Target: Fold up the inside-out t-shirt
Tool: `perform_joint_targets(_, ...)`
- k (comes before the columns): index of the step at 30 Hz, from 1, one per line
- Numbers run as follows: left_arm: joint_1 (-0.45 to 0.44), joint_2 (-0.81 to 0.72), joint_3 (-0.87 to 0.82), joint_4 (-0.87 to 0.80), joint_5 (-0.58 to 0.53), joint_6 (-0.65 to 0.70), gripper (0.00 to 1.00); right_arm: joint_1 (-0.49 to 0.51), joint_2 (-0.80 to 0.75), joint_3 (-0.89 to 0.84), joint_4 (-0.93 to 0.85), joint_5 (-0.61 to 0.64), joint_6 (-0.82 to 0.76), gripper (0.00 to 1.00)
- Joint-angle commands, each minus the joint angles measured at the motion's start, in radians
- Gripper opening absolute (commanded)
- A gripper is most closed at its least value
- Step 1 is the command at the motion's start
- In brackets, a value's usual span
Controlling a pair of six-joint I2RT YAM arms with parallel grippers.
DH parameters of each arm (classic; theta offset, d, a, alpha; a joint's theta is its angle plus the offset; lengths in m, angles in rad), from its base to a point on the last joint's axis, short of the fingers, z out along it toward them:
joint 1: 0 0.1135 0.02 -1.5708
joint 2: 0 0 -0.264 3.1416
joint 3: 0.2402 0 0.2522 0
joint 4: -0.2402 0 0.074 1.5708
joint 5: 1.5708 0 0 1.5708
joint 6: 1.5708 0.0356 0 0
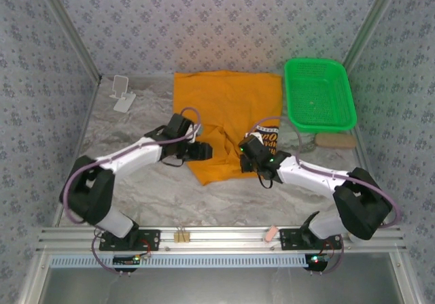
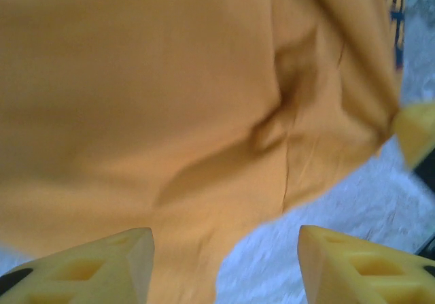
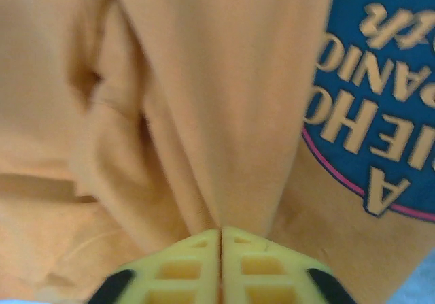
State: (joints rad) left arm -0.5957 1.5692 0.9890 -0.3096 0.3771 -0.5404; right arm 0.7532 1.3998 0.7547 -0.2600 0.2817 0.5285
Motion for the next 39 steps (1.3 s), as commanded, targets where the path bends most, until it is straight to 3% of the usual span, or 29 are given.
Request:
perform_joint_targets(1,-0.018,0.119,0.163,0.067,-0.010,-0.016,0.61,-0.001,0.031,0.089,-0.152,0.103,0.082,0.31)
perform_joint_targets(2,-0.022,0.170,0.217,0.043,-0.030,-0.024,0.62,0.000,0.032,0.123,-0.157,0.103,0.060,0.38)
perform_joint_targets(5,-0.021,0.265,0.330,-0.037,-0.114,-0.047,0.62,-0.035,0.026,0.160,-0.042,0.016,-0.017,0.46)
perform_joint_targets(10,-0.002,0.379,0.390,-0.071,-0.184,-0.089,0.58,-0.132,0.166,0.213,0.121,-0.183,-0.114,0.51)
perform_joint_targets(12,0.002,0.417,0.397,-0.066,-0.180,-0.115,0.52,-0.144,0.231,0.237,0.152,-0.221,-0.149,0.51)
perform_joint_targets(16,0.000,0.417,0.370,-0.024,-0.142,-0.129,0.26,-0.126,0.308,0.239,0.188,-0.152,-0.150,0.51)
perform_joint_targets(17,0.000,0.407,0.358,-0.014,-0.145,-0.121,0.19,-0.121,0.318,0.232,0.196,-0.134,-0.147,0.48)
perform_joint_targets(18,0.003,0.395,0.348,-0.015,-0.147,-0.112,0.12,-0.121,0.325,0.233,0.194,-0.124,-0.140,0.38)
perform_joint_targets(19,0.005,0.376,0.334,-0.019,-0.146,-0.099,0.05,-0.124,0.328,0.239,0.179,-0.111,-0.128,0.19)
perform_joint_targets(20,0.009,0.348,0.314,-0.022,-0.134,-0.077,0.00,-0.128,0.314,0.248,0.147,-0.088,-0.108,0.07)
perform_joint_targets(23,0.014,0.224,0.238,-0.082,-0.068,0.043,0.00,-0.128,0.204,0.325,-0.044,-0.079,-0.078,0.02)
perform_joint_targets(27,0.026,0.040,0.069,-0.164,0.021,0.159,0.00,-0.138,0.081,0.322,-0.119,-0.206,-0.105,0.05)
perform_joint_targets(33,0.028,-0.050,-0.091,-0.118,0.172,0.188,0.00,-0.236,0.174,0.206,-0.070,-0.245,-0.065,0.12)
perform_joint_targets(39,0.024,-0.068,-0.046,-0.088,0.128,0.208,0.33,-0.189,0.112,0.201,-0.077,-0.241,-0.110,0.35)
